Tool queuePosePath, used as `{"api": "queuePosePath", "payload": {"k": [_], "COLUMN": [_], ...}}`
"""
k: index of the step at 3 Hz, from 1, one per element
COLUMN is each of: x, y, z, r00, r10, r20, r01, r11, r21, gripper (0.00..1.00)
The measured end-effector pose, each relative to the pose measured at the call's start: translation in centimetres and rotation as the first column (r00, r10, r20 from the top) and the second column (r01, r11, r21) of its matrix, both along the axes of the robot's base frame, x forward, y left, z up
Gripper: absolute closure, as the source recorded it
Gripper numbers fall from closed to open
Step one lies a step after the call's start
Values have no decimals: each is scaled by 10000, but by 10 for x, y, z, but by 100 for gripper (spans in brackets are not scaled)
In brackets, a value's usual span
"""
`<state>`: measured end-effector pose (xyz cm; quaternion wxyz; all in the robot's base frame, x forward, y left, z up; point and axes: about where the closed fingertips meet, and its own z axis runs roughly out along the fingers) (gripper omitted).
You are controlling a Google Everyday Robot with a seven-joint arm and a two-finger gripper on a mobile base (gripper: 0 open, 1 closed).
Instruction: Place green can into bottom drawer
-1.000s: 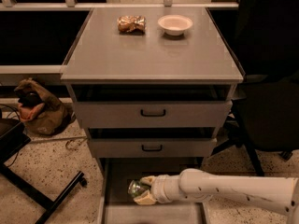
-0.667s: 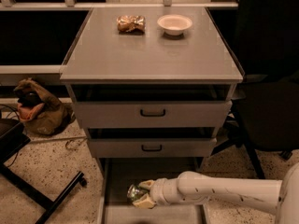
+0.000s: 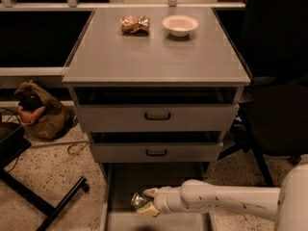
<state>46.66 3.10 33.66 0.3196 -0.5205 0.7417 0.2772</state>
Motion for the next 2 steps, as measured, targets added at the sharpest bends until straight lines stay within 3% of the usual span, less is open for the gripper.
{"api": "queuePosePath", "payload": {"k": [2], "x": [22], "y": [6], "z": [-85], "r00": [9996], "r10": [-269], "r20": [-130], "r01": [264], "r11": [9990], "r21": [-351], "gripper": [100]}}
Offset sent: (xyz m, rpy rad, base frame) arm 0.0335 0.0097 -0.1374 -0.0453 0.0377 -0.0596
